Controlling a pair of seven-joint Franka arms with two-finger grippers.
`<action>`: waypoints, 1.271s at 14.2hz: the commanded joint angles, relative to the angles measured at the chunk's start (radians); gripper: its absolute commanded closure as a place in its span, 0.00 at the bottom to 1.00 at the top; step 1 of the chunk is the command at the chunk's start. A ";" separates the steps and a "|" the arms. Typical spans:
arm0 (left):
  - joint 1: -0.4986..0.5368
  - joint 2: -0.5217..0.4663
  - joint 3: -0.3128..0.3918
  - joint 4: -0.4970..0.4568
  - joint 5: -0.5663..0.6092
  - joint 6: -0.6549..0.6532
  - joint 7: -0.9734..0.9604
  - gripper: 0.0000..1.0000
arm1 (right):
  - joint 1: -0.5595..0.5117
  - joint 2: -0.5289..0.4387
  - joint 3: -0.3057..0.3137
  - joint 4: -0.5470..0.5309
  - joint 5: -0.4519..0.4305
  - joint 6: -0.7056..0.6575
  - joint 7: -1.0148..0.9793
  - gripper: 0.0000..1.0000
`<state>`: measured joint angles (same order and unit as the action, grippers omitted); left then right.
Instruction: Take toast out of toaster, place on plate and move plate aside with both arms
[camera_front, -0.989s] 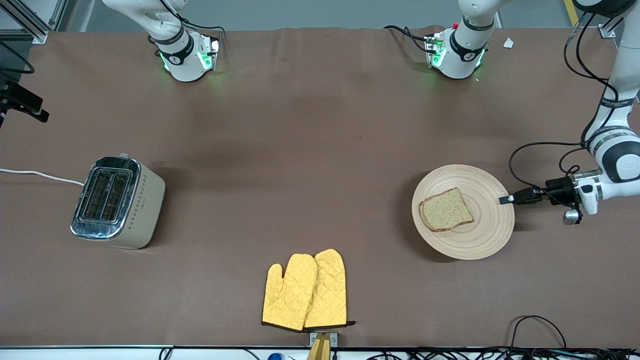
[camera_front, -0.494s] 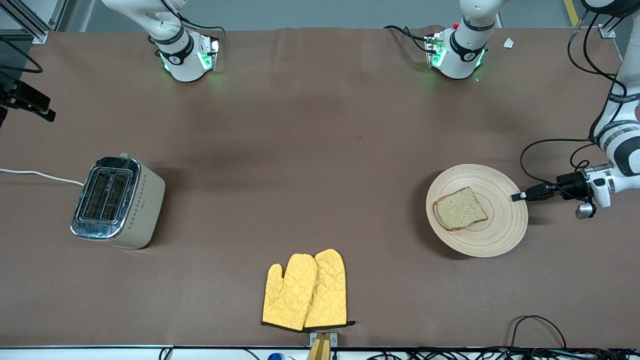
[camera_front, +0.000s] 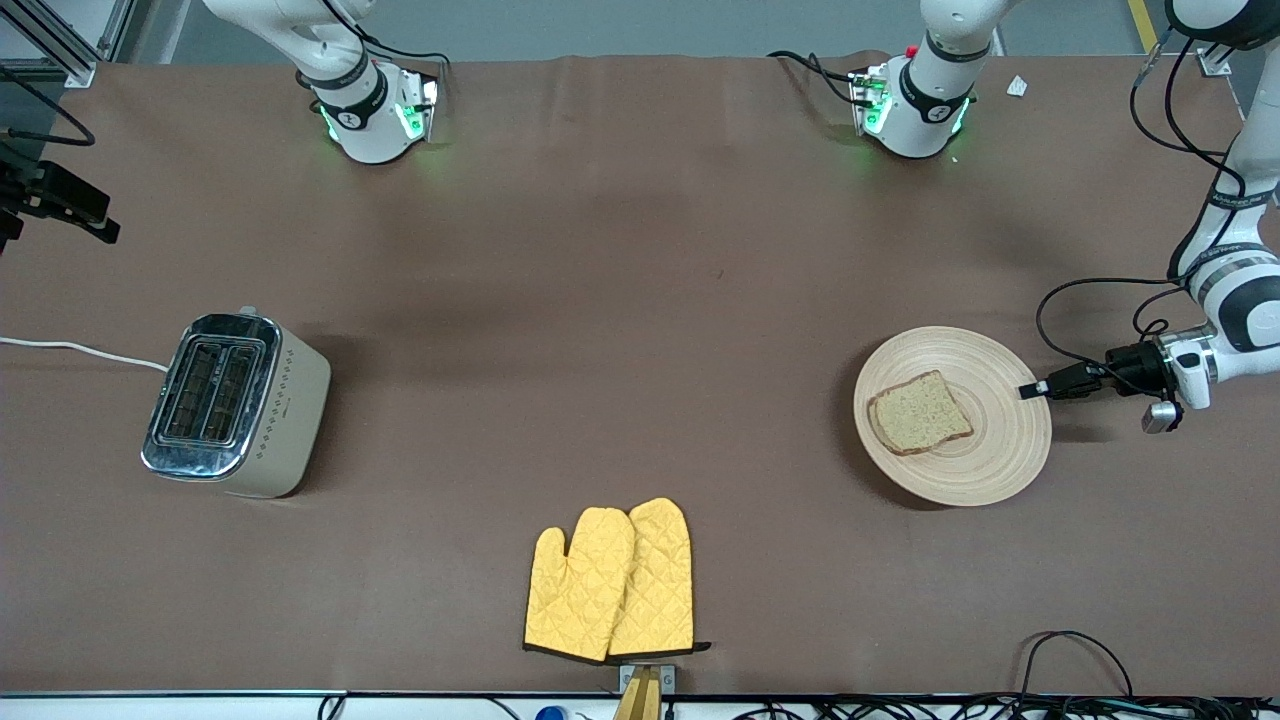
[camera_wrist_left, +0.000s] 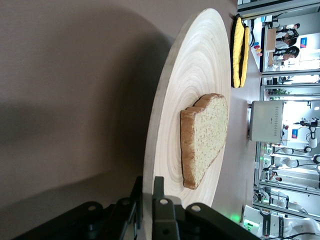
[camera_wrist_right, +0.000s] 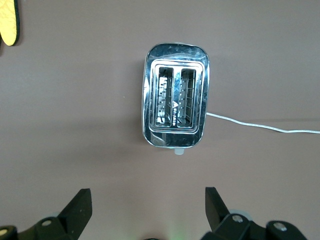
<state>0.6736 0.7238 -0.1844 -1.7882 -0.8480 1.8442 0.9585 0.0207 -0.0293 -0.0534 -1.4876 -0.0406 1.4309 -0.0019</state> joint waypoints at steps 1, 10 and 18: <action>0.026 0.005 -0.009 0.004 -0.002 -0.040 0.016 0.99 | 0.008 -0.009 0.001 -0.007 -0.007 -0.001 0.023 0.00; 0.040 0.065 -0.009 0.001 -0.002 -0.068 0.028 0.82 | -0.021 -0.004 -0.008 -0.008 -0.008 0.008 -0.033 0.00; -0.009 -0.068 -0.029 0.131 0.106 -0.103 -0.250 0.00 | -0.033 0.000 -0.008 -0.008 -0.008 0.014 -0.069 0.00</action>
<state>0.6950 0.7496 -0.2074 -1.7062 -0.8244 1.7774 0.8614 0.0043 -0.0259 -0.0712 -1.4877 -0.0407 1.4363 -0.0524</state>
